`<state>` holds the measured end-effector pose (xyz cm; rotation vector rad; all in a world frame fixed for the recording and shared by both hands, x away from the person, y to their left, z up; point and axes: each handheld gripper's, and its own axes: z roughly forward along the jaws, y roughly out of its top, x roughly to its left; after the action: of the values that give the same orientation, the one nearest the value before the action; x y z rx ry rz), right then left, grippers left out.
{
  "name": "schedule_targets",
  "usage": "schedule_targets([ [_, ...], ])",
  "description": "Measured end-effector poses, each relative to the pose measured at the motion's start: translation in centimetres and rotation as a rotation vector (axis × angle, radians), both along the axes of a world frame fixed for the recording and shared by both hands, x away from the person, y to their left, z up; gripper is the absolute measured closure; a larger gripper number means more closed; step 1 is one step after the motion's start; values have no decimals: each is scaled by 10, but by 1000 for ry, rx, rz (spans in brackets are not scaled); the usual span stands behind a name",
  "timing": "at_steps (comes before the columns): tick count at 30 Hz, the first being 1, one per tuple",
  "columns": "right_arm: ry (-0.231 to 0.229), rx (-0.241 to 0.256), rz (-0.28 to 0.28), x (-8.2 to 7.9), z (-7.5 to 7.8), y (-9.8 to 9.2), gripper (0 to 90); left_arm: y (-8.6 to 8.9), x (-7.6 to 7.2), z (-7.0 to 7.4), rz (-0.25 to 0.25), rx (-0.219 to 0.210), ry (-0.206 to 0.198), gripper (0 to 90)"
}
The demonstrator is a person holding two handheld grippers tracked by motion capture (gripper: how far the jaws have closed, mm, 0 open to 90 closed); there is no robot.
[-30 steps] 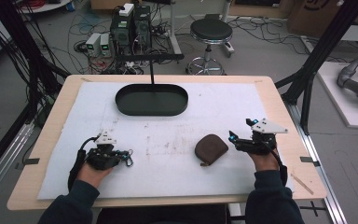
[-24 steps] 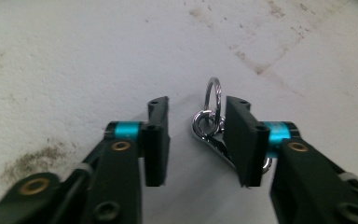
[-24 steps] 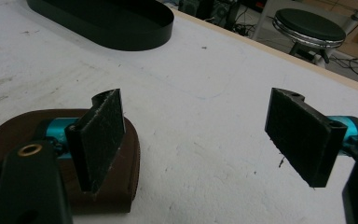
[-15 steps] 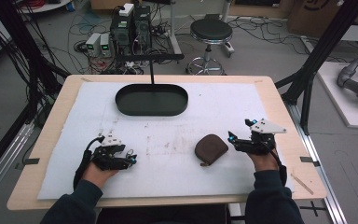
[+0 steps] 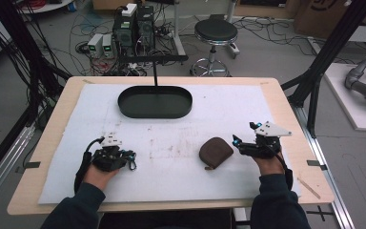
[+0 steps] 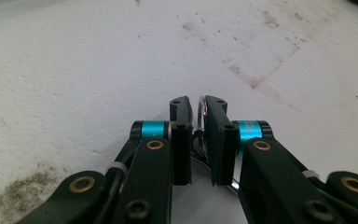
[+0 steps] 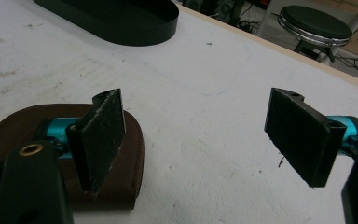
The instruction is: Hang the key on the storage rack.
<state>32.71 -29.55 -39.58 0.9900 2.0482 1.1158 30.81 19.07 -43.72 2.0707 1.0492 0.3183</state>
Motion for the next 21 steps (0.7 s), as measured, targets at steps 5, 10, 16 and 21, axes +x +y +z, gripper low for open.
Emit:
schedule_targets([
  [5,1,-1,-2,0,0,0,204,2,1,1,-18,-9,17,879],
  [10,-2,3,-2,0,0,-1,204,2,1,2,-22,-13,24,881],
  [16,-1,5,-4,0,0,-2,204,4,-1,7,-22,-52,-5,881],
  [21,-2,6,-6,0,1,-3,204,9,-2,15,-23,-127,-37,882],
])
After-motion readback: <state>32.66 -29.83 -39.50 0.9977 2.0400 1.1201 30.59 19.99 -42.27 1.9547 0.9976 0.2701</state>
